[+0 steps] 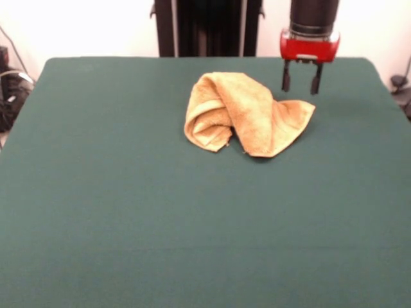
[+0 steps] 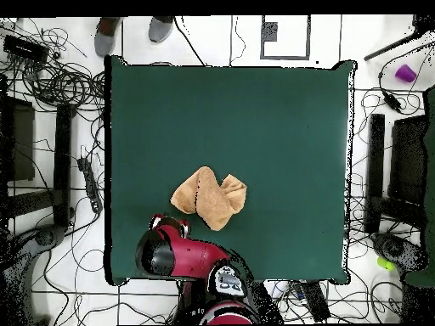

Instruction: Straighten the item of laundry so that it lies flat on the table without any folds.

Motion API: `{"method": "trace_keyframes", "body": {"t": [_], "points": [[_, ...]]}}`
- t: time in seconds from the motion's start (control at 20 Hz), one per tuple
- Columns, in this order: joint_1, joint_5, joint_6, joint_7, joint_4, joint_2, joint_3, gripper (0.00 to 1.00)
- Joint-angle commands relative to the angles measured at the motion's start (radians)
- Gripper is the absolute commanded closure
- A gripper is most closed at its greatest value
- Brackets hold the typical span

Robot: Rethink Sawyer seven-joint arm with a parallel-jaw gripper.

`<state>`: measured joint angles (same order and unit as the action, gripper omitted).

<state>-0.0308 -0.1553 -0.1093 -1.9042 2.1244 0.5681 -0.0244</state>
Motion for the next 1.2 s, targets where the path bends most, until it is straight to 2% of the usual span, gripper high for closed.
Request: {"method": "trace_keyframes", "body": {"t": [0.05, 0.1, 0.5, 0.6, 0.75, 0.95, 1.2], "points": [[-0.020, -0.049, 0.047, -0.151, -0.141, -0.083, -0.078, 0.00], [-0.040, -0.053, 0.066, -0.138, -0.158, -0.088, -0.056, 0.00], [-0.021, -0.047, 0.070, -0.150, -0.187, -0.146, -0.093, 0.00], [-0.014, -0.044, 0.037, -0.162, -0.204, -0.178, -0.114, 0.00], [-0.053, -0.071, 0.032, -0.175, -0.235, -0.204, -0.095, 0.00], [-0.050, -0.067, 0.050, -0.173, -0.256, -0.239, -0.114, 0.00], [-0.116, -0.105, 0.016, -0.200, -0.288, -0.275, -0.077, 0.00]]}}
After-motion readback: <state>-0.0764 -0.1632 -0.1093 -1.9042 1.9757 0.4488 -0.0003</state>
